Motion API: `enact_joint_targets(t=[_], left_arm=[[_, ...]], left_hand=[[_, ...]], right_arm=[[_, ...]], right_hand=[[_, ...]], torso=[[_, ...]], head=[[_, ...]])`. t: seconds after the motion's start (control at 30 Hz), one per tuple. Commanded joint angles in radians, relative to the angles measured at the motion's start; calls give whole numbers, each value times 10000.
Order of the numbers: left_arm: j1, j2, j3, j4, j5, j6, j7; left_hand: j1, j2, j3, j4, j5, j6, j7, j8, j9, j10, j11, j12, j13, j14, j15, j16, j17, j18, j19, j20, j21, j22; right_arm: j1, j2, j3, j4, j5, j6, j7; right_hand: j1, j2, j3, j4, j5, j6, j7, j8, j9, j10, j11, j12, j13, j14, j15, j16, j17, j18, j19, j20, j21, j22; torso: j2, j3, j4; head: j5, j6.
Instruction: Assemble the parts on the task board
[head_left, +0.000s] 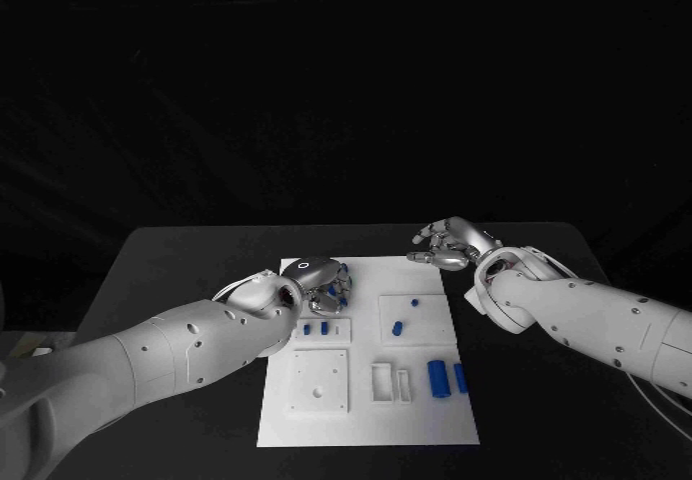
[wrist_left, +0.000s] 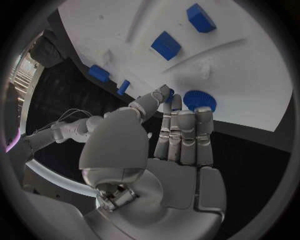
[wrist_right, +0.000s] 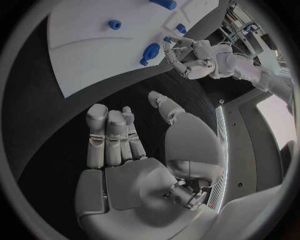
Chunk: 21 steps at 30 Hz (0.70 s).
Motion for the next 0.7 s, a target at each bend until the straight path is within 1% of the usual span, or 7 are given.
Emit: enact_joint_targets(t=[0.03, 0.17, 0.33, 0.4, 0.47, 0.63, 0.7], left_arm=[[5, -199, 90, 276, 542, 201, -102], [15, -571, 117, 601, 644, 439, -211], [19, -906, 118, 755, 646, 583, -258], [19, -979, 116, 735, 640, 580, -252], [18, -1026, 115, 714, 639, 579, -240], [15, -1070, 112, 590, 433, 470, -154], [15, -1067, 112, 534, 412, 499, -164]], left_hand=[[-32, 68, 46, -8, 59, 90, 10, 6, -2, 159, 72, 17, 89, 80, -10, 27, -15, 362, 98, -331, 47, 146], [-40, 71, 47, -9, 54, 93, 10, 4, -4, 165, 70, 13, 94, 89, -12, 26, -19, 362, 104, -334, 48, 143], [-44, 70, 49, -14, 48, 95, 10, 0, -6, 170, 68, 8, 98, 97, -14, 25, -23, 362, 108, -337, 47, 140], [-43, 70, 50, -18, 45, 98, 9, 0, -6, 174, 66, 6, 101, 101, -16, 25, -25, 362, 110, -339, 47, 139], [-44, 69, 51, -21, 43, 100, 8, -1, -7, 177, 65, 4, 103, 104, -17, 25, -27, 362, 111, -340, 47, 138], [-39, 69, 57, -29, 41, 101, 7, -4, -8, 180, 64, -2, 107, 108, -19, 22, -32, 362, 113, -343, 45, 135], [-35, 72, 62, -33, 42, 102, 6, -6, -10, 182, 63, -5, 110, 111, -20, 20, -35, 362, 115, -345, 45, 133]], right_arm=[[-5, -13, 4, 24, -48, 71, 91], [-5, -56, 3, 34, -48, 69, 85], [-5, -102, 3, 50, -48, 69, 78], [-5, -109, 3, 56, -48, 66, 74], [-5, -106, 3, 60, -48, 68, 78], [-5, -108, 3, 54, -48, 70, 77], [-5, -104, 3, 56, -48, 68, 78]], right_hand=[[-113, 14, -44, -26, 68, -4, 51, 54, -10, -46, -38, 38, -15, 63, -39, -67, -12, 845, -11, -54, -61, 165], [-113, 13, -45, -28, 69, -3, 51, 54, -10, -46, -38, 39, -16, 64, -39, -67, -12, 845, -11, -54, -61, 165], [-112, 14, -46, -31, 69, -3, 50, 55, -10, -45, -38, 40, -18, 64, -40, -68, -12, 845, -10, -54, -61, 166], [-112, 13, -47, -32, 70, -2, 50, 55, -10, -45, -39, 41, -19, 65, -40, -68, -12, 845, -9, -54, -61, 166], [-111, 13, -47, -33, 70, -2, 50, 55, -11, -45, -39, 42, -20, 65, -40, -68, -12, 845, -9, -55, -61, 166], [-111, 13, -48, -35, 70, -2, 50, 56, -11, -45, -39, 43, -22, 65, -41, -68, -12, 845, -9, -54, -62, 166], [-112, 13, -48, -36, 70, -2, 50, 56, -11, -45, -39, 43, -22, 66, -41, -68, -12, 845, -9, -54, -62, 166]], torso=[[-8, 1, 9], [-14, 5, 15], [-8, 0, 20], [-2, 4, 12], [-6, -6, 26], [4, -10, 3], [6, -1, -4]], head=[[13, 3], [13, -1], [21, 11], [45, 7], [41, 7], [63, -3], [87, 2]])
